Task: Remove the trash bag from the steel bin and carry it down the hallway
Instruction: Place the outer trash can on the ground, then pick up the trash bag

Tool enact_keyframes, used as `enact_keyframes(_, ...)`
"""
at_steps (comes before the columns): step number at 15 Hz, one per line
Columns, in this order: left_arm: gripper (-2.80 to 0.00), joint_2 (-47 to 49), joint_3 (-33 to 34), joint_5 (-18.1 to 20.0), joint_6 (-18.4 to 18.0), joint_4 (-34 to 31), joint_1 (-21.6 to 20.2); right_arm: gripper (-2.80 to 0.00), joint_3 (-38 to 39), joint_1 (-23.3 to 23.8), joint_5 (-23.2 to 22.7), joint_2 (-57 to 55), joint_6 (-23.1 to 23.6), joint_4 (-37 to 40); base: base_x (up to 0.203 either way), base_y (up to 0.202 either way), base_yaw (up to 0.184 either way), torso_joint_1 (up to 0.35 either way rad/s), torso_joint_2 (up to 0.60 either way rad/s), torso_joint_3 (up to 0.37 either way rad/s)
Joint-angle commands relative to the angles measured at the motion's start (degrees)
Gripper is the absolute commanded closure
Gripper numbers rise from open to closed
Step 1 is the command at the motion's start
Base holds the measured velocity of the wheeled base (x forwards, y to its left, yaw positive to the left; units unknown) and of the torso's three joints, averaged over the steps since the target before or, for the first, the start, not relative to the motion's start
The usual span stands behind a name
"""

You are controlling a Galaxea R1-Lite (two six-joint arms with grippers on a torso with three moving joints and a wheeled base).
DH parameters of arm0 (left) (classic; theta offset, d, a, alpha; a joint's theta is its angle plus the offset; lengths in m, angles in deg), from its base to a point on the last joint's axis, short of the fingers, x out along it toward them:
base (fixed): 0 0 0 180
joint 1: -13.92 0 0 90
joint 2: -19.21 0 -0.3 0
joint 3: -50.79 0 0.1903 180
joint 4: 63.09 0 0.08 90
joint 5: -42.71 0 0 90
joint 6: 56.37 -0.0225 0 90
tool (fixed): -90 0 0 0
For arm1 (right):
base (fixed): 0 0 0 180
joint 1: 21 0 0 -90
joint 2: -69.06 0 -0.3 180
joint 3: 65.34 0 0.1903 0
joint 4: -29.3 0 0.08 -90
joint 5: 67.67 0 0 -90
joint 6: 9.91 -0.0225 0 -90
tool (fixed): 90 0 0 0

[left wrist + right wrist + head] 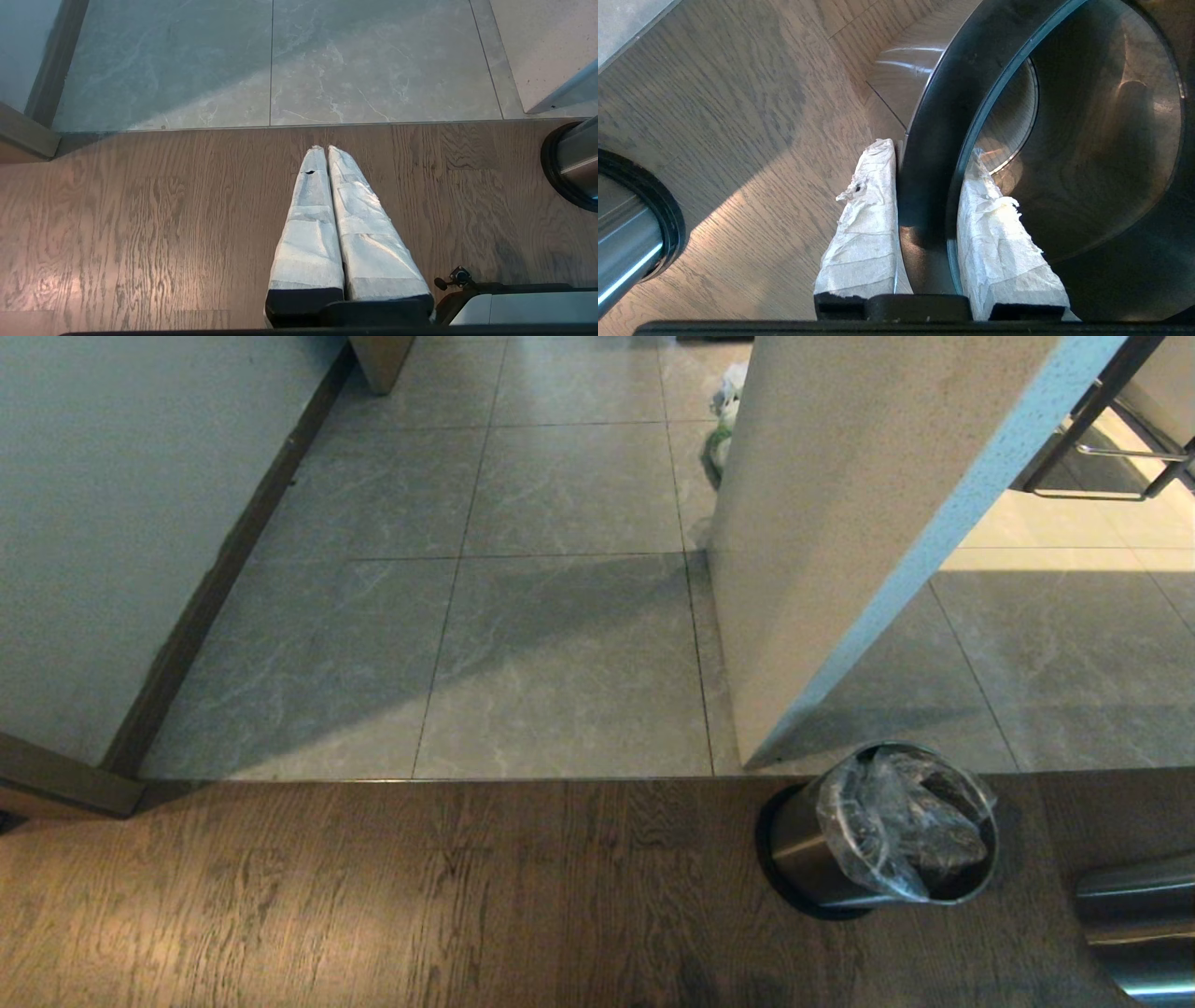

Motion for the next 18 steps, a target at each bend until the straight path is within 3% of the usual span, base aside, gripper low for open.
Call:
enact_keyframes(1,0.00,0.0,0.0,0.0,0.0,0.0,0.0,0.00,0.0,0.0,-0.1,0.0,0.3,0.0,0.000,0.000,0.000,0.000,0.00,0.000)
enact_keyframes(3,0.00,0.0,0.0,-0.1,0.0,0.0,0.0,0.00,0.0,0.1,-0.2,0.2,0.8,0.1,0.000,0.000,0.000,0.000,0.00,0.000)
enact_keyframes(4,0.00,0.0,0.0,0.0,0.0,0.0,0.0,-2.80,0.0,0.1,-0.2,0.4,0.8,0.0,0.000,0.000,0.000,0.000,0.00,0.000)
enact_keyframes(11,0.00,0.0,0.0,0.0,0.0,0.0,0.0,-2.80,1.4,-0.4,-0.8,5.7,0.7,3.0,0.000,0.000,0.000,0.000,0.00,0.000)
enact_keyframes(16,0.00,0.0,0.0,0.0,0.0,0.0,0.0,-2.80,10.5,-5.3,-10.8,19.6,1.2,14.7,0.000,0.000,0.000,0.000,0.00,0.000)
enact_keyframes(17,0.00,0.0,0.0,0.0,0.0,0.0,0.0,0.00,13.3,-7.5,-11.6,22.6,1.3,16.0,0.000,0.000,0.000,0.000,0.00,0.000)
enact_keyframes(18,0.00,0.0,0.0,0.0,0.0,0.0,0.0,0.00,16.1,-9.5,-13.1,25.3,1.2,16.4,0.000,0.000,0.000,0.000,0.00,0.000)
